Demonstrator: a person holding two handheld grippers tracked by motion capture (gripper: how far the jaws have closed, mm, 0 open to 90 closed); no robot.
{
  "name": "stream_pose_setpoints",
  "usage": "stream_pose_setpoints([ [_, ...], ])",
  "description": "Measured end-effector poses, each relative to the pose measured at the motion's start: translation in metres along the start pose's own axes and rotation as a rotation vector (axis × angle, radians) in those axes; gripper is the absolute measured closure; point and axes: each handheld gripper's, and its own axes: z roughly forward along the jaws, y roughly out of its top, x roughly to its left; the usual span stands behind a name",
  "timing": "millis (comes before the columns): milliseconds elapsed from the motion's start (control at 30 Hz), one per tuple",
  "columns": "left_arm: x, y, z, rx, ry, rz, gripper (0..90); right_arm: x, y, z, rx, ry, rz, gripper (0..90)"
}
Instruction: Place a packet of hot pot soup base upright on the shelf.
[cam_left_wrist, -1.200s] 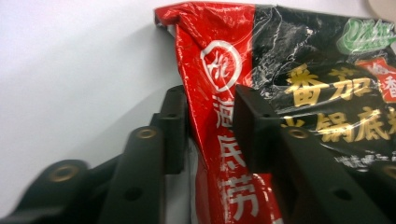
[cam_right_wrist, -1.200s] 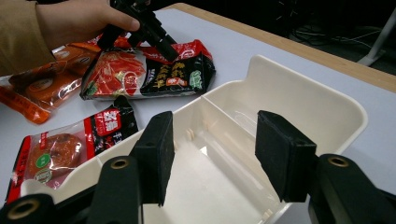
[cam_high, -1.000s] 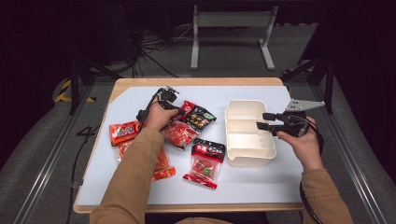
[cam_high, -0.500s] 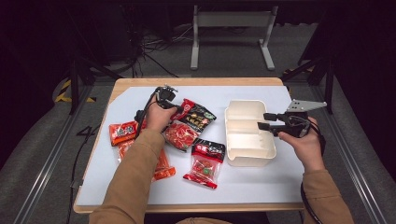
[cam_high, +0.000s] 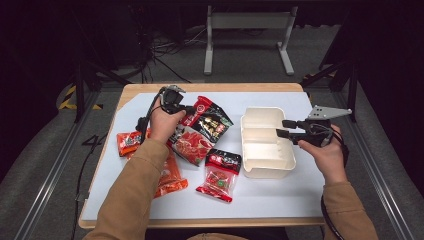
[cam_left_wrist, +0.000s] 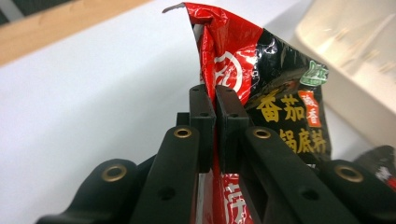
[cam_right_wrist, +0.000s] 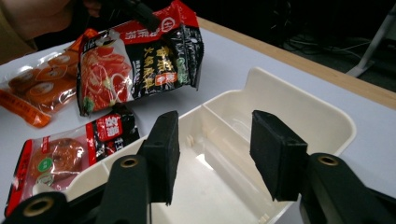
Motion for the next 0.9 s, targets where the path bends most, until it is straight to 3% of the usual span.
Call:
stream_pose_setpoints([
  [200,-0.018,0.0,-0.027,-0.078,-0.008,0.048,87.2,0.001,0.002,-0.002,-0.026,-0.017,0.006,56.3],
  [400,-0.031,-0.001,-0.053,-0.161,0.02,0.092,87.5,0.006,0.006,-0.002,-0.038,-0.018,0.005,56.7],
  [667,-0.044,-0.011,-0.08,-0.291,0.01,0.09,87.5,0.014,0.012,0.002,-0.047,0.015,0.003,55.7],
  [733,-0.045,-0.012,-0.083,-0.301,0.009,0.092,87.5,0.015,0.013,0.003,-0.052,0.027,0.005,55.2],
  [767,-0.048,-0.017,-0.089,-0.333,0.008,0.091,87.5,0.019,0.016,0.005,-0.053,0.049,0.012,53.8],
  [867,-0.051,-0.022,-0.094,-0.354,0.003,0.094,87.5,0.027,0.021,0.01,-0.051,0.07,-0.002,52.7],
  [900,-0.054,-0.026,-0.099,-0.383,0.004,0.092,87.5,0.03,0.023,0.011,-0.049,0.076,-0.01,52.5],
])
